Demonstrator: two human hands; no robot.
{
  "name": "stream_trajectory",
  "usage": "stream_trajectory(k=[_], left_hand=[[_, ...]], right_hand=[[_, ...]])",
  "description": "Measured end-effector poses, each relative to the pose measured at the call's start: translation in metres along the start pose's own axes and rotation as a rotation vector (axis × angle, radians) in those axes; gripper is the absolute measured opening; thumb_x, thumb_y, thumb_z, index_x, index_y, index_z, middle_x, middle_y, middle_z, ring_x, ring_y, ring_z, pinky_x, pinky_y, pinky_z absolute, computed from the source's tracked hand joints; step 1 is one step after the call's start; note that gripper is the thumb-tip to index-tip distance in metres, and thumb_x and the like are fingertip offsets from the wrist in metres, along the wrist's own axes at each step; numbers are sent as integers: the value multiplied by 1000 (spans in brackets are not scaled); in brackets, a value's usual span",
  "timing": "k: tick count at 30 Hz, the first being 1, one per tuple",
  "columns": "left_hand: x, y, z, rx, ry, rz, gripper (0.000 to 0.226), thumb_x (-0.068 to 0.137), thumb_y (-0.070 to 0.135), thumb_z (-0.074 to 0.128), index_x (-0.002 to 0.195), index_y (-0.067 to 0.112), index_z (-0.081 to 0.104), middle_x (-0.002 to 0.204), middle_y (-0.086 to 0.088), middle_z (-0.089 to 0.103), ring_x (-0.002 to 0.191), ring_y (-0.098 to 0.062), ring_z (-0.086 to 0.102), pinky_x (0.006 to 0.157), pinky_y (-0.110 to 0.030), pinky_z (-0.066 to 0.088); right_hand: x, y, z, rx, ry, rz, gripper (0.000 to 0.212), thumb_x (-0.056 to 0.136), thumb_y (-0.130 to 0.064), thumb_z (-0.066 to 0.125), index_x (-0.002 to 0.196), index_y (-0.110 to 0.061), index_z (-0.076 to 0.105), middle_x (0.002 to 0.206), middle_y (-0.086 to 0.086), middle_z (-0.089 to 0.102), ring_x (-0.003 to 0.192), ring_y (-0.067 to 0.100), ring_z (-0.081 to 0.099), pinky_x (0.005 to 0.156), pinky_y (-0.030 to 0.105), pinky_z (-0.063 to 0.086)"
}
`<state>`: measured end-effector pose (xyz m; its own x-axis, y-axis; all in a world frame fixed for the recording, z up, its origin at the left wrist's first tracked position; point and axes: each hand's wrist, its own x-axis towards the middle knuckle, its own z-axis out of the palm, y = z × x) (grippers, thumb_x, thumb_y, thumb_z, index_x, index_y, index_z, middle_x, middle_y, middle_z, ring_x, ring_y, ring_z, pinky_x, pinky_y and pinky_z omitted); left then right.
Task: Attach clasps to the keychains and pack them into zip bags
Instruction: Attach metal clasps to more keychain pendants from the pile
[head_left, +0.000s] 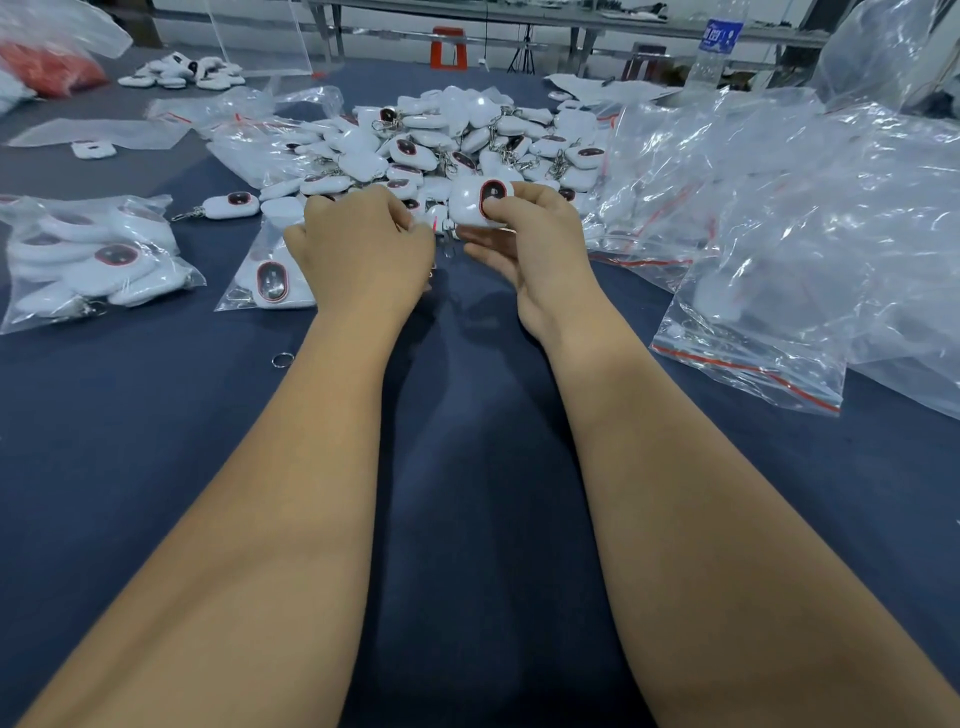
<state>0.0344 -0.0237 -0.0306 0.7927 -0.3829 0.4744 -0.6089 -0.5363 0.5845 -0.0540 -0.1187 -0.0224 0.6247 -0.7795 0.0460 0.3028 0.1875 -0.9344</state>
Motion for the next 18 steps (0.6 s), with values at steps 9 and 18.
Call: stream_trajectory(k=[9,18], left_hand=[[0,9,-7,-650,-5,-231,9,81,18,55,86,19,63,78,3,62,70,-26,57,70,-41,51],[-2,14,-9,-796,11,-94,19,85,11,63,73,27,63,70,14,60,63,4,52,67,-12,44]], right_hand=[[0,5,1,-196,-36,-71,18,85,-2,68,90,-16,57,85,2,63,75,11,59,70,19,46],[-3,6,-1,-389,-117,-79,18,88,-10,65,78,-22,56,74,-2,57,72,15,53,70,31,46]])
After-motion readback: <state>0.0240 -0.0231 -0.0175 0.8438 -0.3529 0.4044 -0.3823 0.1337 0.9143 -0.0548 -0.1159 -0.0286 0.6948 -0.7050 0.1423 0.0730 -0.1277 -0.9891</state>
